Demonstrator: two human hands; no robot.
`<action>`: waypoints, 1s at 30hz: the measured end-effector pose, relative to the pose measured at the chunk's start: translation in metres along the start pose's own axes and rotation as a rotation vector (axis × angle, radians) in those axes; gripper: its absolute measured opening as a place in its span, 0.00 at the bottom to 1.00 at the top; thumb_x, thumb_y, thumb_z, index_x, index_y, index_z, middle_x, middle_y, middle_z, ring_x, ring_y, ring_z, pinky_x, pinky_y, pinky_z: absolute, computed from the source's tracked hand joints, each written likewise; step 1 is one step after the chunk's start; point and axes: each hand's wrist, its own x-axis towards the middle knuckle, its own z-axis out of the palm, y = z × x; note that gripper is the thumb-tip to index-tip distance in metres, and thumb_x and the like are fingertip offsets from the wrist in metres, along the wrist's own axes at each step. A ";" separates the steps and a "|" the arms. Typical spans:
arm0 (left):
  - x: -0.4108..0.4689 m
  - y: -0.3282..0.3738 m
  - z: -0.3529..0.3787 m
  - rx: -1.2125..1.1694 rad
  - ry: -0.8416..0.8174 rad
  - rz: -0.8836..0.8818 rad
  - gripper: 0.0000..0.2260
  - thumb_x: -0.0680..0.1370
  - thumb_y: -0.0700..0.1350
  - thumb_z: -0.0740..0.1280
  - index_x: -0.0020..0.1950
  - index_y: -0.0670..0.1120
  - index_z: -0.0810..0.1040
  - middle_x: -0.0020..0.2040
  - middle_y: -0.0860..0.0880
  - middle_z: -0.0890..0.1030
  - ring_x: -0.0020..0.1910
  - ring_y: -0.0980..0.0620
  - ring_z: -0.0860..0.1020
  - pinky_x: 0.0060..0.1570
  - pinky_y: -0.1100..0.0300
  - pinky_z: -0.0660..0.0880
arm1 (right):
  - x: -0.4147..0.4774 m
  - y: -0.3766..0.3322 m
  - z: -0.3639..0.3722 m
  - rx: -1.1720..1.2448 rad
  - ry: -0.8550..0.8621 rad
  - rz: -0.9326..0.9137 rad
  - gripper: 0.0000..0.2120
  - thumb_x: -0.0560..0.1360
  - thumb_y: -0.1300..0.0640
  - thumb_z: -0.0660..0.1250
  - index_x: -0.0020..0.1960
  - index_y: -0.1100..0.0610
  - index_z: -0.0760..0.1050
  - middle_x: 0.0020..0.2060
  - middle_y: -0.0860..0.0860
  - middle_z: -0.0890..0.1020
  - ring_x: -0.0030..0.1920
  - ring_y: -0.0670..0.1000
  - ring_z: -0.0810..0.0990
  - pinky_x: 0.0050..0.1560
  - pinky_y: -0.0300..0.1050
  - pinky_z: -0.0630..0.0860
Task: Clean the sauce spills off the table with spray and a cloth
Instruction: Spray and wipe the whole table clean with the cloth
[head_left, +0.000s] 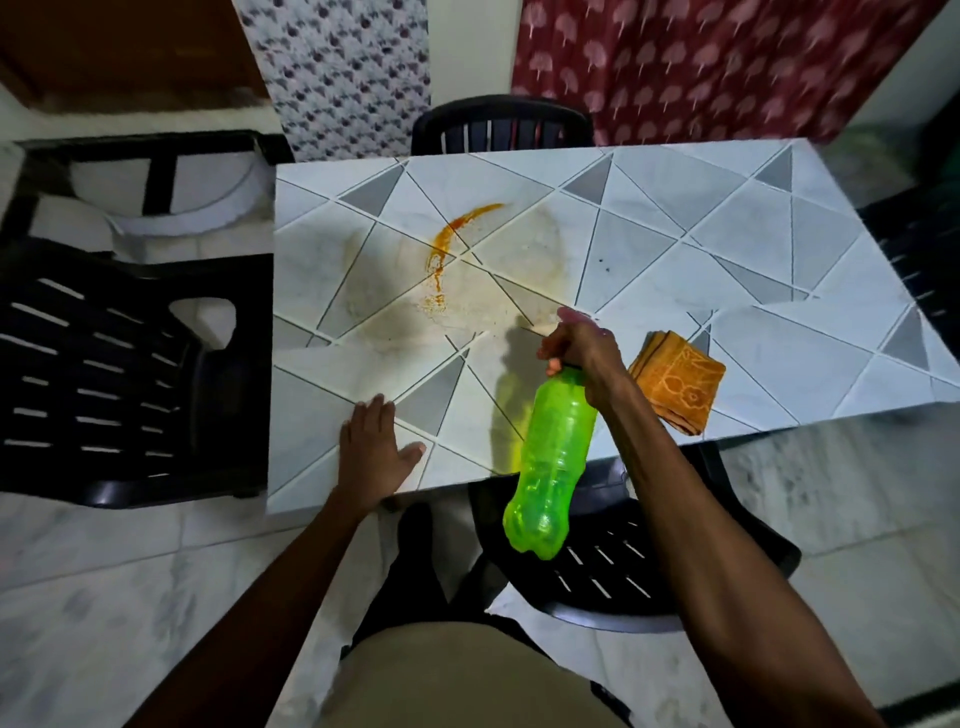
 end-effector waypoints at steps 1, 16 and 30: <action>0.002 -0.002 -0.002 0.011 -0.007 0.001 0.38 0.75 0.60 0.68 0.78 0.42 0.60 0.79 0.43 0.58 0.78 0.40 0.55 0.74 0.42 0.55 | -0.001 -0.002 0.002 -0.007 -0.009 -0.026 0.17 0.68 0.62 0.61 0.54 0.56 0.81 0.36 0.65 0.80 0.26 0.57 0.75 0.31 0.43 0.74; -0.049 -0.080 -0.012 -0.053 0.066 -0.103 0.45 0.66 0.67 0.65 0.76 0.43 0.64 0.78 0.43 0.62 0.76 0.40 0.60 0.72 0.43 0.58 | -0.097 0.082 0.097 -0.591 -0.361 -0.020 0.10 0.71 0.61 0.66 0.39 0.60 0.86 0.37 0.56 0.87 0.24 0.52 0.79 0.33 0.42 0.78; -0.068 -0.128 -0.011 -0.145 0.145 -0.068 0.51 0.63 0.66 0.69 0.78 0.39 0.59 0.77 0.41 0.63 0.76 0.39 0.60 0.73 0.43 0.59 | -0.149 0.123 0.132 -0.560 -0.456 0.018 0.16 0.75 0.64 0.63 0.53 0.53 0.87 0.31 0.55 0.84 0.29 0.53 0.79 0.31 0.41 0.76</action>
